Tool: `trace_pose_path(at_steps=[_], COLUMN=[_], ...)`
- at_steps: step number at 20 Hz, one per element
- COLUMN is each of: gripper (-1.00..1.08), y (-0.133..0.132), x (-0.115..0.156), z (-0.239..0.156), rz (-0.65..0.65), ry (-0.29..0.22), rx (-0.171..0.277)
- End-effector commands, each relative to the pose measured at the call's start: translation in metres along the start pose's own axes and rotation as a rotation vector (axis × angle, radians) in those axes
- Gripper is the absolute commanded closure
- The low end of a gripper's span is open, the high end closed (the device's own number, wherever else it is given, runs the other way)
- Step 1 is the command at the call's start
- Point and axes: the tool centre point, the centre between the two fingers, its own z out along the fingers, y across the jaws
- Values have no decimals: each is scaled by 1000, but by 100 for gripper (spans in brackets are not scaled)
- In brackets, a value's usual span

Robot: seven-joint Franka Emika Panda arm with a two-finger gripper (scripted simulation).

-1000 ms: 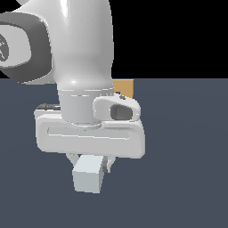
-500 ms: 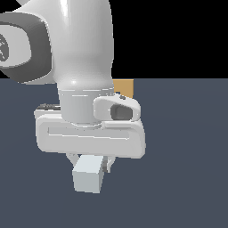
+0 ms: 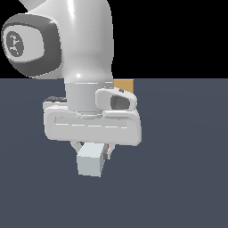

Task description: Insert the peg into the horizontal hole in a box.

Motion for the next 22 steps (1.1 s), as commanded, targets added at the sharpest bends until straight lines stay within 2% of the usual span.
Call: trace_pose_path(at_steps=[1,14,22], gripper=[108,108,108], y=[0,-7,-5], x=[17,142,192], z=[-7,-50,-67], rz=[4,46,63], ry=[0,0,0], rx=[-4,-4,-4])
